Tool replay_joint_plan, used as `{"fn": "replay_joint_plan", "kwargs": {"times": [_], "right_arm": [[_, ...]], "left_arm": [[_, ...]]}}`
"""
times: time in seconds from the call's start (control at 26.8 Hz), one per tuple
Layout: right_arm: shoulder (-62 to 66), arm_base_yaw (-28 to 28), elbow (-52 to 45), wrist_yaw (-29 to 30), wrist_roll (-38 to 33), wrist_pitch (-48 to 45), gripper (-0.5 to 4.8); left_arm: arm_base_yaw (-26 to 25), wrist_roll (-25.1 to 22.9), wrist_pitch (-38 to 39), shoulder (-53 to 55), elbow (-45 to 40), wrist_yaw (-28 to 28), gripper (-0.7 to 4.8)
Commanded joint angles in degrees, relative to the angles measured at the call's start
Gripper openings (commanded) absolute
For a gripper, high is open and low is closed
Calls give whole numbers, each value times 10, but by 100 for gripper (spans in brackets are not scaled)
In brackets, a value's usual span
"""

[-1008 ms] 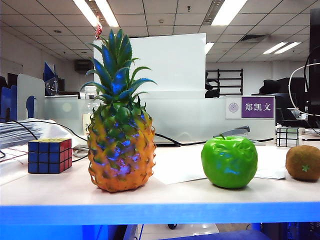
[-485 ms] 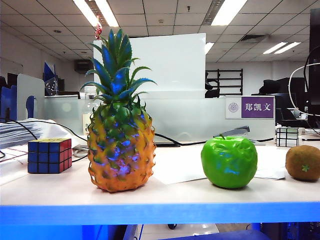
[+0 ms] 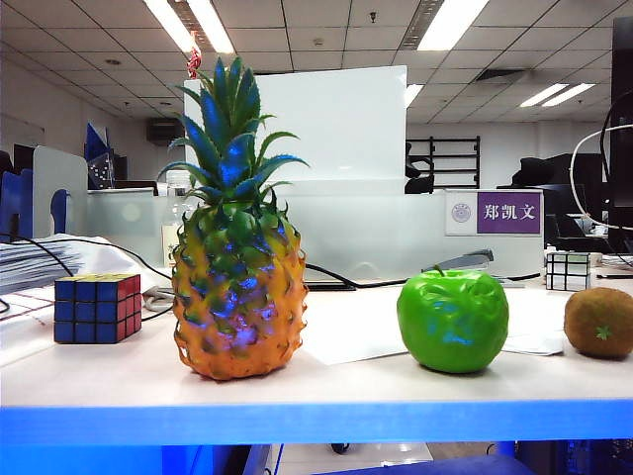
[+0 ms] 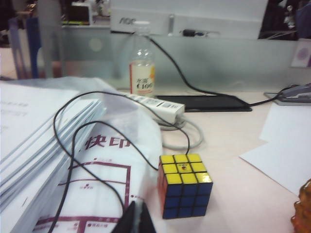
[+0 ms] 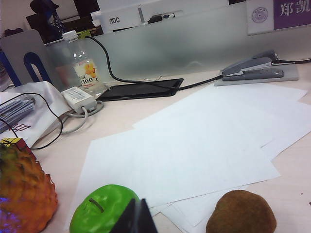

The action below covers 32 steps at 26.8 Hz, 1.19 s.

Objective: Arrange all the fruits from large to small from left to right in a row.

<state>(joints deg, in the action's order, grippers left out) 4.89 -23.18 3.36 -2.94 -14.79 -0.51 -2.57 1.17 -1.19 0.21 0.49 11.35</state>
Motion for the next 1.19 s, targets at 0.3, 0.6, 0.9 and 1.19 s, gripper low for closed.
{"fn": "replay_joint_plan", "kwargs": {"times": [0.3, 0.6, 0.9, 1.19], "right_arm": [[0, -1, 2, 1, -2, -6, -6], [0, -1, 2, 1, -2, -6, -6], [0, -1, 2, 1, -2, -6, -6], [0, -1, 2, 1, -2, -6, -6]], "left_arm": [[26, -3, -18, -1, 0, -61, -4], [26, -5, -20, -1, 0, -62, -4], [26, -5, -18, -1, 0, -62, -4], [26, -5, -18, -1, 0, -62, -4]]}}
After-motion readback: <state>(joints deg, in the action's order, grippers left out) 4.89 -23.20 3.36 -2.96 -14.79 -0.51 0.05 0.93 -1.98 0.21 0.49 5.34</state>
